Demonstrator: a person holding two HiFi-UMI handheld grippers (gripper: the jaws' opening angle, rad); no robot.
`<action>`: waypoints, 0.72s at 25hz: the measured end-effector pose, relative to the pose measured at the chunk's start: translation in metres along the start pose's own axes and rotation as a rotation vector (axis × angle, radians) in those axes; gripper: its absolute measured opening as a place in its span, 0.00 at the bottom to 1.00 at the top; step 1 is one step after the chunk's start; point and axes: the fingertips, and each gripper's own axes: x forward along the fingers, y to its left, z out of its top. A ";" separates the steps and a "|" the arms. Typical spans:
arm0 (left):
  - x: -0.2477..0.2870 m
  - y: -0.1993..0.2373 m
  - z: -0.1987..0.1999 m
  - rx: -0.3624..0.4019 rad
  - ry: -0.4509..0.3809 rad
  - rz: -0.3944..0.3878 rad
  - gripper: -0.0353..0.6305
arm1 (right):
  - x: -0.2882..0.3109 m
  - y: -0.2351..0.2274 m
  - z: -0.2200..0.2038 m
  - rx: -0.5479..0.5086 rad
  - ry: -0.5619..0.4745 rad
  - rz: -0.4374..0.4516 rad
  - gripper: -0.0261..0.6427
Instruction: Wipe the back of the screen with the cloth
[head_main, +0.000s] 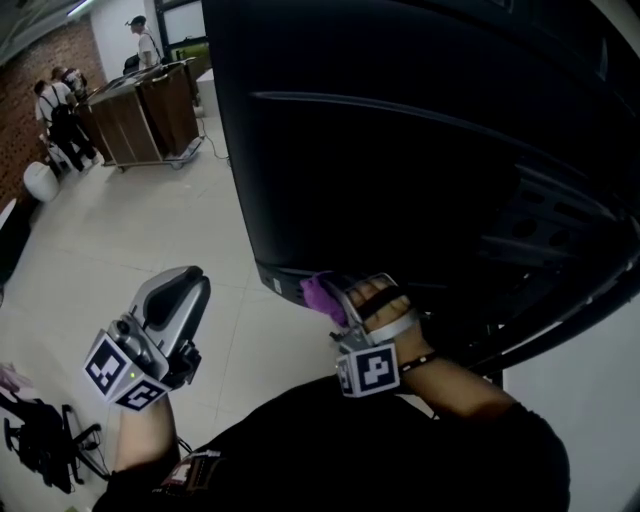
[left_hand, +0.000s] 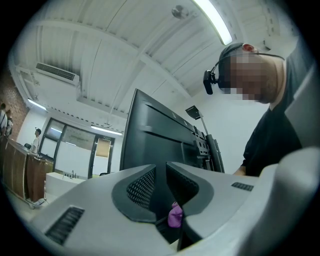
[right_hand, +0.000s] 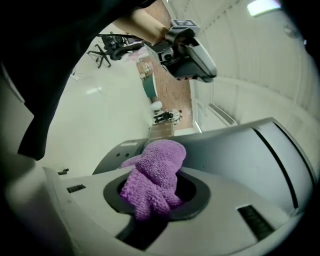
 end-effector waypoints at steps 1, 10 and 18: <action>-0.003 -0.002 -0.001 -0.002 0.002 0.001 0.14 | 0.015 0.003 0.018 -0.027 -0.028 0.006 0.21; -0.018 -0.002 -0.010 -0.026 0.022 0.017 0.14 | 0.068 0.034 0.029 -0.027 -0.008 0.112 0.21; -0.004 -0.002 -0.016 -0.039 0.023 -0.017 0.14 | -0.008 0.047 -0.085 0.044 0.214 0.109 0.21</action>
